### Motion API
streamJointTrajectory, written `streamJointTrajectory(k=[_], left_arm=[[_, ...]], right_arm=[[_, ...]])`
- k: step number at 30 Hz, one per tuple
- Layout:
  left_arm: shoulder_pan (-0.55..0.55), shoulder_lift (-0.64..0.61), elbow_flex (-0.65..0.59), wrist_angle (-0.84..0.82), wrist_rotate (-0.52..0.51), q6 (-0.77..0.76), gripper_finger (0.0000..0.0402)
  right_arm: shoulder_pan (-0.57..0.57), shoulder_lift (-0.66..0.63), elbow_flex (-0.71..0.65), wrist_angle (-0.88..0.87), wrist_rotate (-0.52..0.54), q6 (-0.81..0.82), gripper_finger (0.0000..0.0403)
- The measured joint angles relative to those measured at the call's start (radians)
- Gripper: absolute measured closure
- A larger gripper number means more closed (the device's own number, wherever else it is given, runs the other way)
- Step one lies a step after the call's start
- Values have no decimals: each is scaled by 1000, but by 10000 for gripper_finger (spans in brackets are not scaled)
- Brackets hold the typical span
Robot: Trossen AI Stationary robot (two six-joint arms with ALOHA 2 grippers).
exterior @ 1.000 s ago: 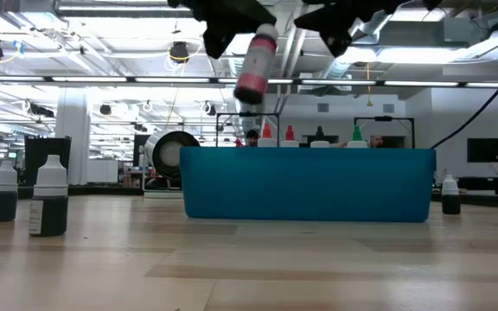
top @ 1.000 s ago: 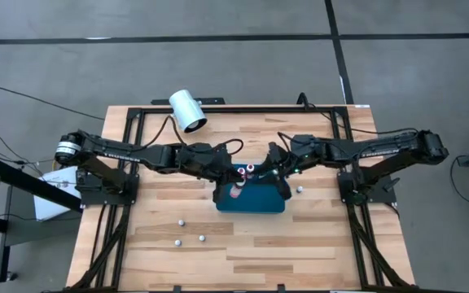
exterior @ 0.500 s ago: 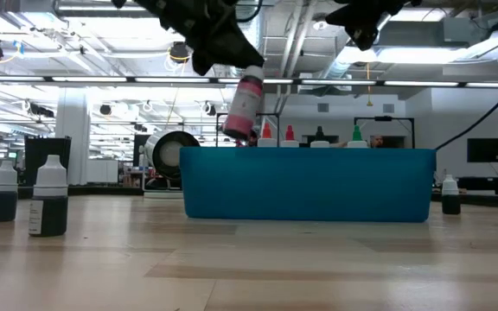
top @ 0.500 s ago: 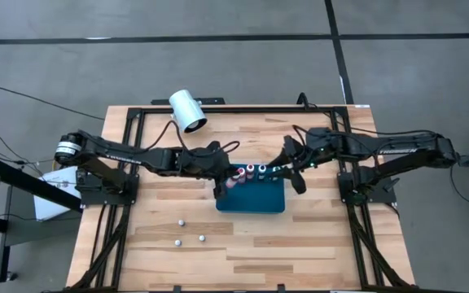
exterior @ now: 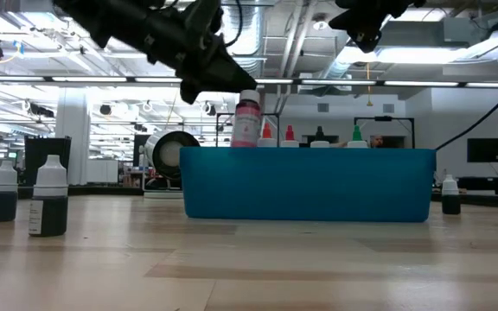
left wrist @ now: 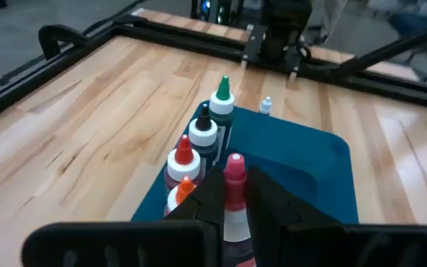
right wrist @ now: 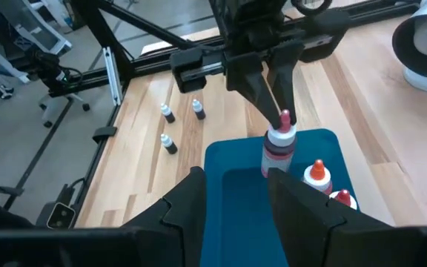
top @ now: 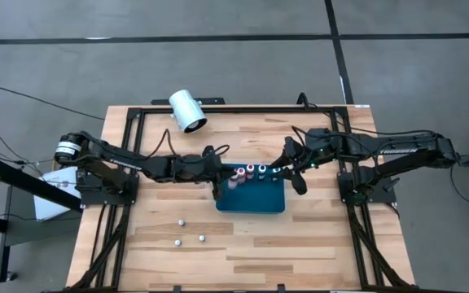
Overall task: Pick & Place food coloring
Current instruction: Put the large pink food coloring bottle into the blue bin
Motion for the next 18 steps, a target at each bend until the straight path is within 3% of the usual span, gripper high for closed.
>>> streamJointTrajectory(k=[9,14,18], left_arm=[[1,-93,-189,190,-46,8,380],[2,-100,-240,308,-55,39,380],[7,-100,-248,301,-52,43,380]], right_arm=[[0,0,0,-22,1,28,274],[-8,0,0,-13,4,60,281],[-20,0,0,-2,4,88,282]])
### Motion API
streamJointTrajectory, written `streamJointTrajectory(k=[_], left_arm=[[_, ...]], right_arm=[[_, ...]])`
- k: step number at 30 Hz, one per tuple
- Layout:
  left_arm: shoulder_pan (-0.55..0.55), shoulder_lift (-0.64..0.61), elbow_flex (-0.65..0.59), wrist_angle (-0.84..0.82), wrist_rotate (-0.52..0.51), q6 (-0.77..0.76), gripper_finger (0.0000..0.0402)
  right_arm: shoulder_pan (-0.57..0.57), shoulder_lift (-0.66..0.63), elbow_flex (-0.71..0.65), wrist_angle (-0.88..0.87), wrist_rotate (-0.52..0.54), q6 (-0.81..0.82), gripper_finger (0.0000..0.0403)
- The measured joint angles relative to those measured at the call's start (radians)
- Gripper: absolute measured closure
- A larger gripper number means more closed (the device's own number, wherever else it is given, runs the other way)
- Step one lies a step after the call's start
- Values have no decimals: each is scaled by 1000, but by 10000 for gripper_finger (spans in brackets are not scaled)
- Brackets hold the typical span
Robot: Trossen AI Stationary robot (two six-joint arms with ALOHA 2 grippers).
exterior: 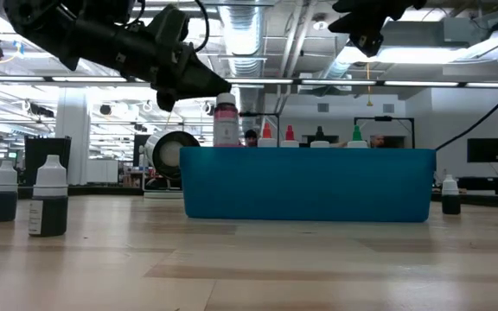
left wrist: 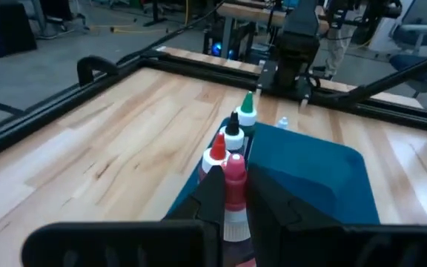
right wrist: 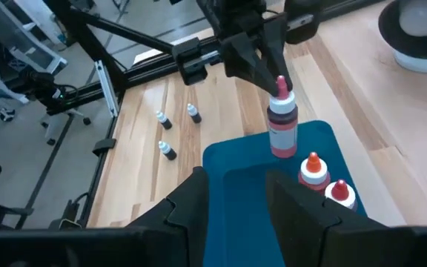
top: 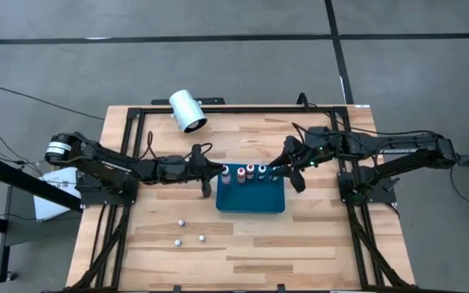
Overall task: Pick & Place food coloring
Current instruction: Put the large pink food coloring bottle into the blue bin
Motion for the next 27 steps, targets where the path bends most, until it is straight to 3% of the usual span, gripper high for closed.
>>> streamJointTrajectory(k=[7,19,27], left_arm=[[2,4,0,7,-19,36,380],[21,177,1,174,-2,25,380],[46,228,2,210,5,24,380]], right_arm=[[-2,0,0,18,0,17,281],[-3,0,0,14,1,17,280],[-2,0,0,11,1,17,280]])
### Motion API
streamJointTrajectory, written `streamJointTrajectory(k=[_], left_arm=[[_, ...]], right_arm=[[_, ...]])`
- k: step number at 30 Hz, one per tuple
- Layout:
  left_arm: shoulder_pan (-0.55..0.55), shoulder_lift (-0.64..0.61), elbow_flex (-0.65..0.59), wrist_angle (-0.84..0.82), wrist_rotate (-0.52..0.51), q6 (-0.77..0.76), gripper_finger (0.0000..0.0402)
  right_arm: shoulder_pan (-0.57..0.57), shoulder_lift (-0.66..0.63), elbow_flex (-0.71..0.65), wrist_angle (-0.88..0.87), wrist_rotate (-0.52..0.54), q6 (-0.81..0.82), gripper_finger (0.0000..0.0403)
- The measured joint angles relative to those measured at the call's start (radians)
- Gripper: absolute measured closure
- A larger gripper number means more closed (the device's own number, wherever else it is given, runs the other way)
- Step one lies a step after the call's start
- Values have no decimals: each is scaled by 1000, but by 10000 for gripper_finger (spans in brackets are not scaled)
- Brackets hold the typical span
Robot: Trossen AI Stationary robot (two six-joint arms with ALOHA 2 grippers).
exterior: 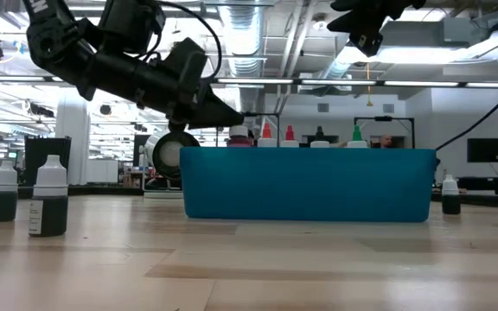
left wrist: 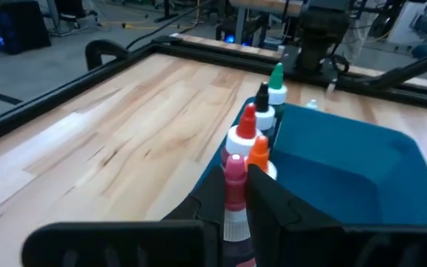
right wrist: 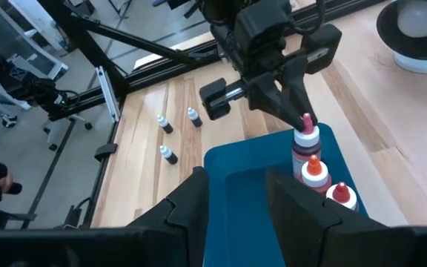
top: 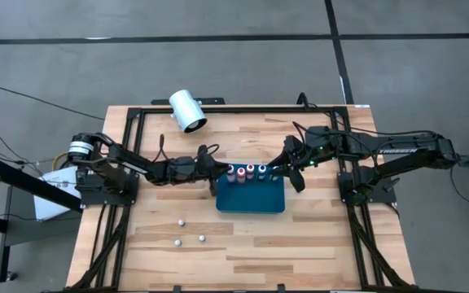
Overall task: Pick & Place food coloring
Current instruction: Put the large pink food coloring bottle into the blue bin
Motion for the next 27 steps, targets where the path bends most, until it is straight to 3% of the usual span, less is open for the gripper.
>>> streamJointTrajectory(k=[27], left_arm=[[7,0,0,-31,-57,36,378]], right_arm=[[-10,0,0,1,2,-27,281]])
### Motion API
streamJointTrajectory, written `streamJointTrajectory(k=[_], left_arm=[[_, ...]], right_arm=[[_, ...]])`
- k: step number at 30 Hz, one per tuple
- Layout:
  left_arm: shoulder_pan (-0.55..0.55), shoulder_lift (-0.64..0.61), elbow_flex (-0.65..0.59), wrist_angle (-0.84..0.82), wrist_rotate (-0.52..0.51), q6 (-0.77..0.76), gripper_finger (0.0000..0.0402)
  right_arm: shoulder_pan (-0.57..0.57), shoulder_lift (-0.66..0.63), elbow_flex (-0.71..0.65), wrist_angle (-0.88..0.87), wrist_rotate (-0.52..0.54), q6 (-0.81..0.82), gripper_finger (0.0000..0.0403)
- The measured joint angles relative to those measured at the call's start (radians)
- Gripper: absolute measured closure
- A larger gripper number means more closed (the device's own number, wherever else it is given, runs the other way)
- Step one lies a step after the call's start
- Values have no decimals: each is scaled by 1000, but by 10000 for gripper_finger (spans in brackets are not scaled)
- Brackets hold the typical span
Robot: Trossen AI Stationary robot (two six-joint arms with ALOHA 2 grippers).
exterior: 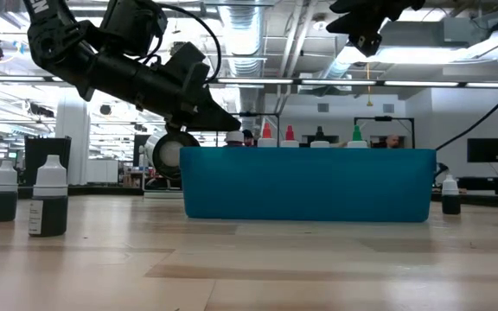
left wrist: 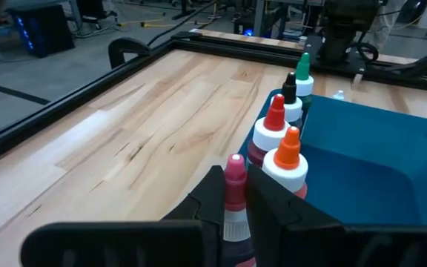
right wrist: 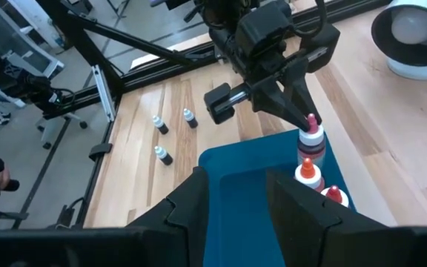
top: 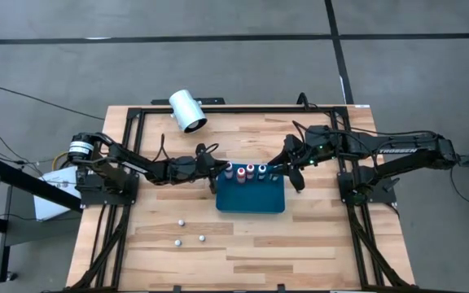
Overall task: Pick & Place food coloring
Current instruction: Put the large pink food coloring bottle into the blue bin
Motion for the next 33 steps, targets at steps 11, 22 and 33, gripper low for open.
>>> streamJointTrajectory(k=[11,22,33], left_arm=[[-5,91,2,124,6,-22,378],[-6,116,3,137,6,-23,371],[-6,116,3,118,7,-23,310]], right_arm=[[0,0,0,7,-1,0,280],[2,0,0,6,-4,0,281],[2,0,0,2,-5,0,281]])
